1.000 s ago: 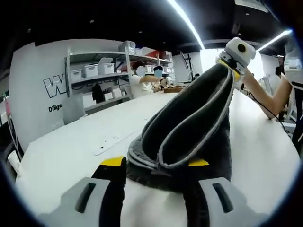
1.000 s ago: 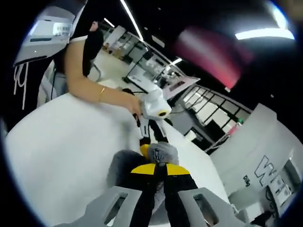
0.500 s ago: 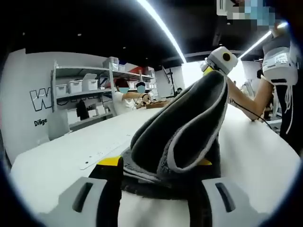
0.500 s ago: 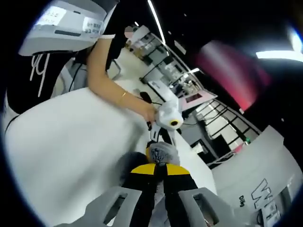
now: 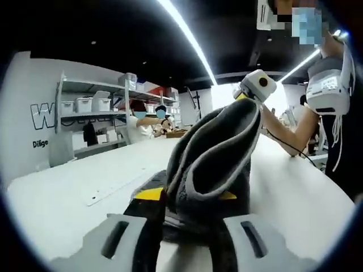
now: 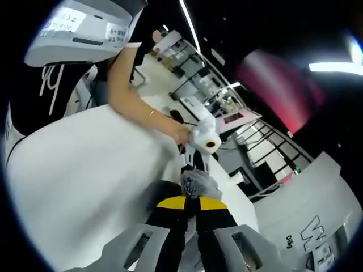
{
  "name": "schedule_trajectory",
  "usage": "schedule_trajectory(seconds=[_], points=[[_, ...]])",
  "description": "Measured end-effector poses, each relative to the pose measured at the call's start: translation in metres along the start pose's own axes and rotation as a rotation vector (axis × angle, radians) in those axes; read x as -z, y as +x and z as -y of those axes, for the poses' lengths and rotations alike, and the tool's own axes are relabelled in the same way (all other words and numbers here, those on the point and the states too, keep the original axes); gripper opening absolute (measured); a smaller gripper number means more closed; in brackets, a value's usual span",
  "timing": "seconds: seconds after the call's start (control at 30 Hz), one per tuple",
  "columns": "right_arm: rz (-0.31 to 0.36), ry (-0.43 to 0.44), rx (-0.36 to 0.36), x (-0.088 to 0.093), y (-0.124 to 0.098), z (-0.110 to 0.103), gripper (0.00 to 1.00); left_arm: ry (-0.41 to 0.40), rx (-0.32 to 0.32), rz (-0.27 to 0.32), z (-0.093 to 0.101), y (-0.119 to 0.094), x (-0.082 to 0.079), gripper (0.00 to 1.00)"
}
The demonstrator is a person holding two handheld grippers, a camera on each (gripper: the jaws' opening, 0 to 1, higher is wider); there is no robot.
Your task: Open the folded towel by lifting each exposed corner and separating the folded layers until the towel lies flat within the target outline without major curled edges
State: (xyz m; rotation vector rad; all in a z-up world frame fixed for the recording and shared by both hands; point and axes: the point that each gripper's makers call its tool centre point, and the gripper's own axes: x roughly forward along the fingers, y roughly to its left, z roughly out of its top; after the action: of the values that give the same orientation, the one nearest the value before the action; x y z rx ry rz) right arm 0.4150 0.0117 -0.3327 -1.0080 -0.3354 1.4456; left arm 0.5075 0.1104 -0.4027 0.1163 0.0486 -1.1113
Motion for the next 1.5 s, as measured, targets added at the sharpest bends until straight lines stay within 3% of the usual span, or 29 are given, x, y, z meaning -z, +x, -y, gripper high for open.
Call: schedule_trajectory(seconds=[0.13, 0.2, 0.3, 0.4, 0.57, 0.87, 1.1, 1.23, 1.5], points=[[0.015, 0.030, 0.000, 0.003, 0.003, 0.001, 0.00, -0.036, -0.002, -0.026, 0.001, 0.003, 0.002, 0.18], [0.004, 0.054, 0.013, 0.008, 0.005, 0.004, 0.00, -0.068, -0.046, -0.064, -0.005, 0.006, 0.003, 0.16], [0.021, 0.099, 0.016, 0.011, 0.003, 0.004, 0.00, -0.055, -0.038, -0.065, 0.001, 0.006, -0.001, 0.13], [0.045, 0.152, 0.030, 0.015, 0.000, 0.005, 0.00, -0.099, -0.066, -0.086, 0.002, 0.003, 0.000, 0.12], [0.021, 0.170, 0.041, 0.019, -0.005, 0.004, 0.00, -0.140, -0.081, -0.106, 0.010, -0.002, -0.002, 0.09], [0.001, 0.177, 0.059, 0.011, -0.014, -0.008, 0.00, -0.089, -0.124, -0.130, 0.027, -0.013, -0.018, 0.09], [-0.001, 0.194, 0.080, 0.005, -0.019, -0.019, 0.00, -0.076, -0.135, -0.125, 0.046, -0.025, -0.025, 0.10], [-0.005, 0.195, 0.090, 0.001, -0.020, -0.023, 0.00, -0.127, -0.110, -0.050, 0.059, -0.029, -0.037, 0.09], [-0.006, 0.240, 0.124, 0.000, -0.024, -0.039, 0.00, -0.137, -0.133, -0.066, 0.074, -0.034, -0.027, 0.09]])
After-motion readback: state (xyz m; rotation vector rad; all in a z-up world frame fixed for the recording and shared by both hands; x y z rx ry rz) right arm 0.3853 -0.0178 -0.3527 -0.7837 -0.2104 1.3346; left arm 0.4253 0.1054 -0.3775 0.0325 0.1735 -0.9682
